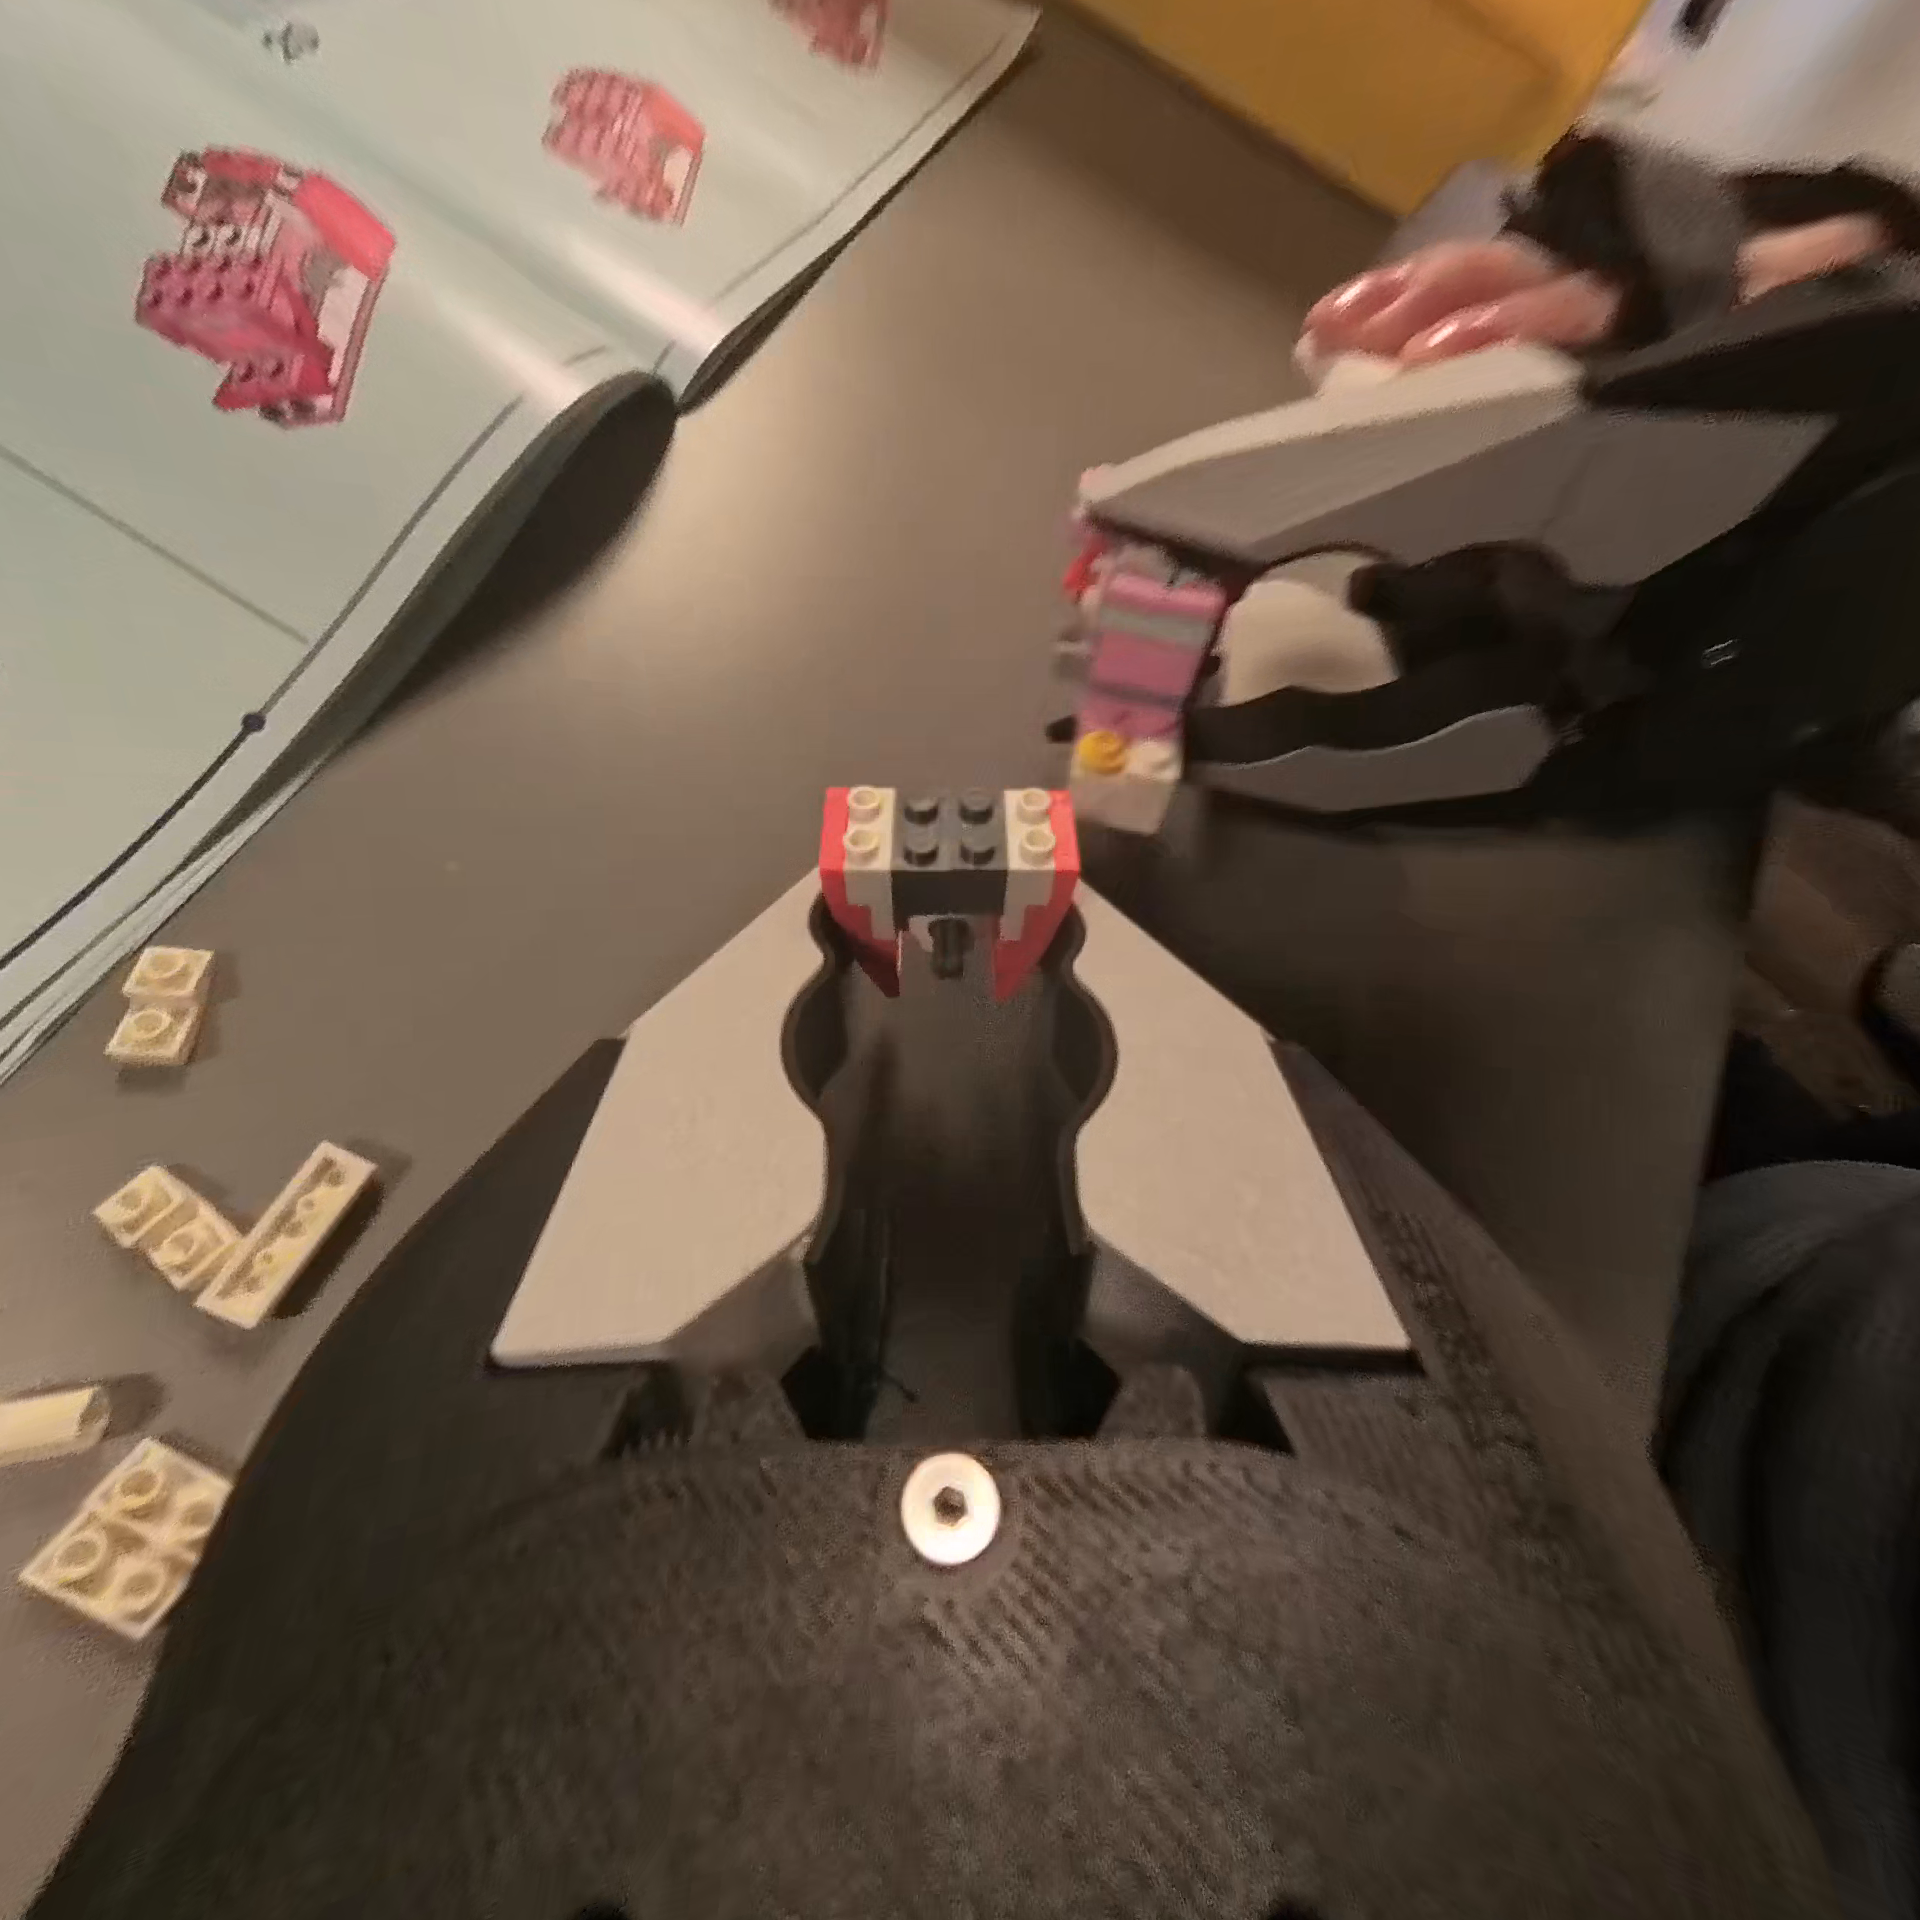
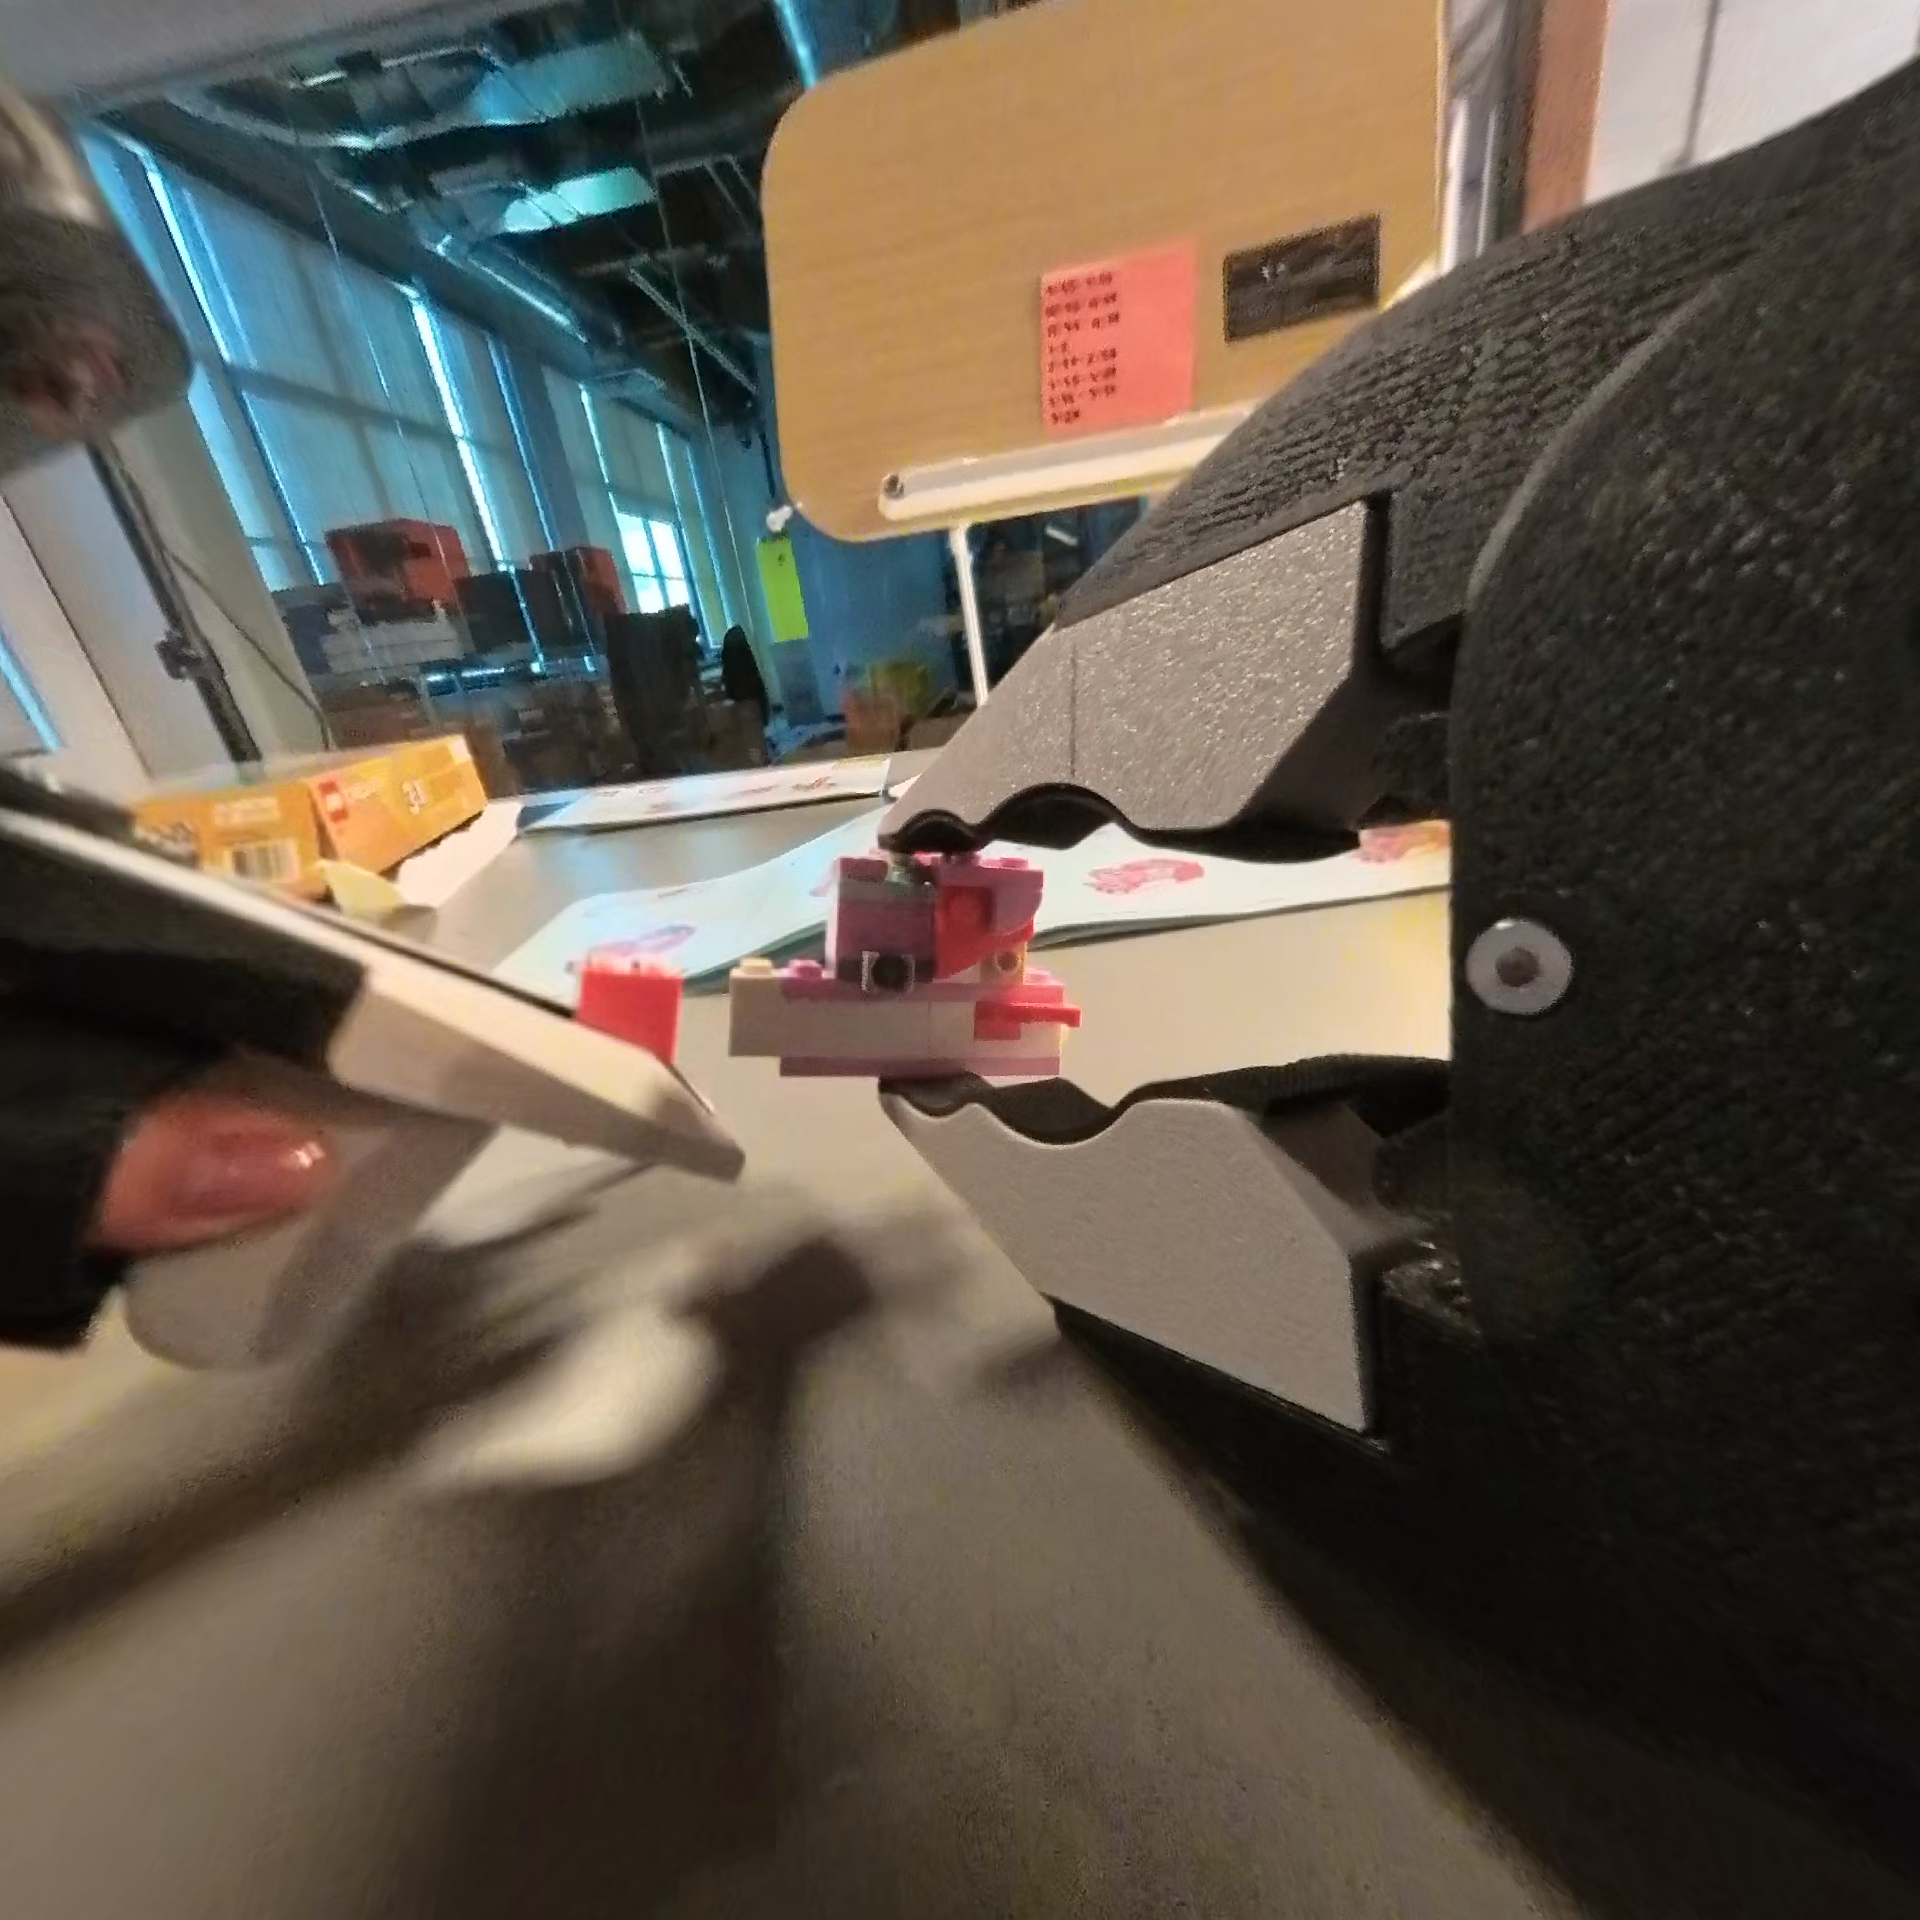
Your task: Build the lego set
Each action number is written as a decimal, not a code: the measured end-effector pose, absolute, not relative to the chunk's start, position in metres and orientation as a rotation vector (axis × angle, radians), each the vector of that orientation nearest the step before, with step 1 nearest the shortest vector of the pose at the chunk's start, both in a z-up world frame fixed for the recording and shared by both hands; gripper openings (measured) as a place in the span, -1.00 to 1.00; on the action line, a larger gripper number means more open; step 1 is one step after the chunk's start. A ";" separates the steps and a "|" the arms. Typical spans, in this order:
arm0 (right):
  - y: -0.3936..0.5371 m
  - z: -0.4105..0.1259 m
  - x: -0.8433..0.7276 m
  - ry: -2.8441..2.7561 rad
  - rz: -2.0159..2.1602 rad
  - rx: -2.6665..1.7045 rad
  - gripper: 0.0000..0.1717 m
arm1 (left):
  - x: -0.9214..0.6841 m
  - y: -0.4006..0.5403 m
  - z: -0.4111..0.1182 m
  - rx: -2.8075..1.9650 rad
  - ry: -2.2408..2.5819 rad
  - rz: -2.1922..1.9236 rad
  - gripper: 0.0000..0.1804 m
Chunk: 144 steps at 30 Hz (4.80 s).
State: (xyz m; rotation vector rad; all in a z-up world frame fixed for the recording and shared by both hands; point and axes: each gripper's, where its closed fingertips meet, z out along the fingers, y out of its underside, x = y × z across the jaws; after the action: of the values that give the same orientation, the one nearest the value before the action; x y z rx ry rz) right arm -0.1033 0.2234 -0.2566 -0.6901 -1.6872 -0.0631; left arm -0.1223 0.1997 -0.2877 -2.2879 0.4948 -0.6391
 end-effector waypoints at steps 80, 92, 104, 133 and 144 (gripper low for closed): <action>0.207 -0.237 -0.093 -1.634 -0.113 -0.473 -0.52 | -0.076 0.208 -0.242 -1.840 0.766 -0.017 -0.69; 0.208 -0.243 -0.094 -1.648 -0.094 -0.489 -0.51 | -0.075 0.209 -0.249 -1.889 0.701 -0.189 -0.68; 0.207 -0.234 -0.090 -1.601 -0.026 -0.502 -0.43 | -0.078 0.209 -0.246 -1.886 0.641 -0.269 -0.68; 0.203 -0.252 -0.094 -1.699 0.074 -0.670 -0.56 | -0.079 0.209 -0.257 -1.924 0.666 -0.235 -0.69; 0.207 -0.251 -0.093 -1.681 0.012 -0.616 -0.55 | -0.079 0.210 -0.250 -1.900 0.569 -0.312 -0.65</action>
State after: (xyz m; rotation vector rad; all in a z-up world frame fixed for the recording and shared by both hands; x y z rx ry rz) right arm -0.0929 0.2073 -0.2513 -0.6156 -1.6808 0.0118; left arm -0.0790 0.2096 -0.2504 -1.9004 0.5688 -0.3123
